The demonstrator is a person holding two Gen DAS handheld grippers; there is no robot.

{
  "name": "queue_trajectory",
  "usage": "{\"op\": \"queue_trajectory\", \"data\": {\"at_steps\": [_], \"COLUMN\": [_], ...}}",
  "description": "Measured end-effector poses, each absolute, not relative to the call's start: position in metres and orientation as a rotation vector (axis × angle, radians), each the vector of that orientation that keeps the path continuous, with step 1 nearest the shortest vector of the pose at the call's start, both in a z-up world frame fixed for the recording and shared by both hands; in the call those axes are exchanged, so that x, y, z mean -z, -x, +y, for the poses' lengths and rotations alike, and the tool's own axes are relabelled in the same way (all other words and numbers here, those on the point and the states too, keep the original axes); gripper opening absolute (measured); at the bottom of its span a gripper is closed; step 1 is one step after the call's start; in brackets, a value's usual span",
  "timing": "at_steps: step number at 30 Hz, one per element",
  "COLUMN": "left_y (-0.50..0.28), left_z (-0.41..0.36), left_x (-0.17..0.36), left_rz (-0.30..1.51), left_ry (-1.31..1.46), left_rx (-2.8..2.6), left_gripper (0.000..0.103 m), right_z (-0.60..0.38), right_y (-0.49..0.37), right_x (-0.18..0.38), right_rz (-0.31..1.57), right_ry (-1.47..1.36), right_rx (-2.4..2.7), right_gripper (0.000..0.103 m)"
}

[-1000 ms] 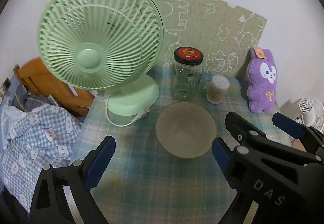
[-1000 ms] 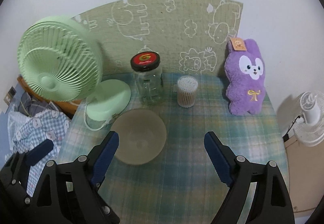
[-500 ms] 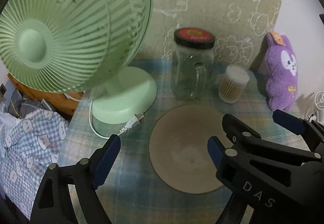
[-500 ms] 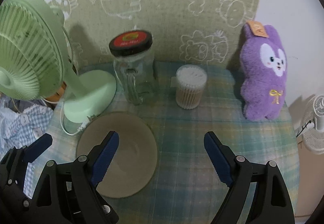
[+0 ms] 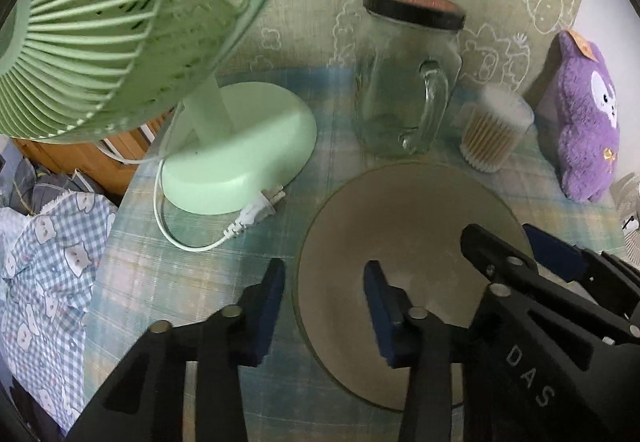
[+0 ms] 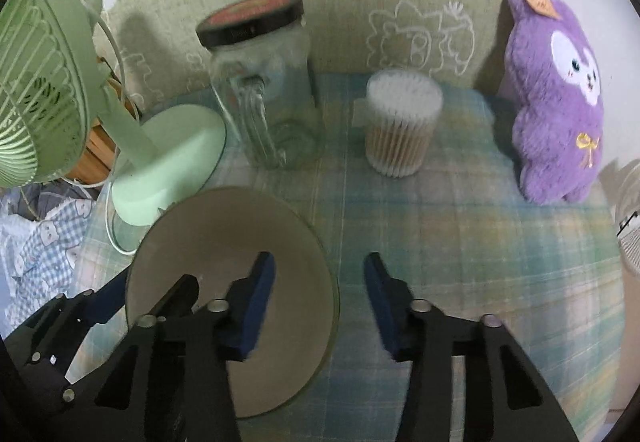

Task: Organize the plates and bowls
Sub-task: 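Close both grippers on opposite sides of the second cream bowl's rim, then lift the cream bowl with both grippers and carry it away from the fan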

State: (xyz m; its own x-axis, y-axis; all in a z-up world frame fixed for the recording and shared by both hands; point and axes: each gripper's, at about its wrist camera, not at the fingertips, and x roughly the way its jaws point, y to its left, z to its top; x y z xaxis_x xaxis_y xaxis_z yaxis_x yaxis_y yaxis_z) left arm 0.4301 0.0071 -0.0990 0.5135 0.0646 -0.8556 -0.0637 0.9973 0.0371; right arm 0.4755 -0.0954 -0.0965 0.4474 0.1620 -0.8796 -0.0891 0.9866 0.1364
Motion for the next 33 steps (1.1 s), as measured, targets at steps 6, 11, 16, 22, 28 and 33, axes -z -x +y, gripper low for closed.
{"op": "queue_trajectory", "data": {"at_steps": [6, 11, 16, 22, 28, 33], "left_y": [-0.431, -0.433, -0.43, -0.424, -0.411, -0.395], "left_z": [0.005, 0.009, 0.012, 0.01, 0.007, 0.007], "left_x": [0.103, 0.103, 0.1, 0.091, 0.074, 0.055], "left_rz": [1.03, 1.041, 1.047, 1.04, 1.017, 0.981], "left_ry": [-0.022, -0.021, -0.01, -0.016, -0.015, -0.017], "left_rx": [-0.092, -0.102, -0.112, -0.097, -0.071, -0.051], "left_gripper": [0.024, 0.017, 0.015, 0.015, 0.015, 0.014], "right_z": [-0.093, -0.093, -0.092, -0.095, -0.099, -0.1], "right_y": [-0.476, -0.476, -0.475, -0.468, -0.454, -0.436], "right_x": [0.104, 0.104, 0.101, 0.092, 0.074, 0.053], "right_rz": [1.108, 1.111, 1.123, 1.118, 1.096, 1.077], "right_ry": [-0.075, -0.064, -0.069, -0.067, -0.067, -0.078], "right_rx": [-0.159, -0.142, -0.139, -0.133, -0.116, -0.099], "right_gripper": [0.022, 0.019, 0.019, 0.019, 0.019, 0.019]}}
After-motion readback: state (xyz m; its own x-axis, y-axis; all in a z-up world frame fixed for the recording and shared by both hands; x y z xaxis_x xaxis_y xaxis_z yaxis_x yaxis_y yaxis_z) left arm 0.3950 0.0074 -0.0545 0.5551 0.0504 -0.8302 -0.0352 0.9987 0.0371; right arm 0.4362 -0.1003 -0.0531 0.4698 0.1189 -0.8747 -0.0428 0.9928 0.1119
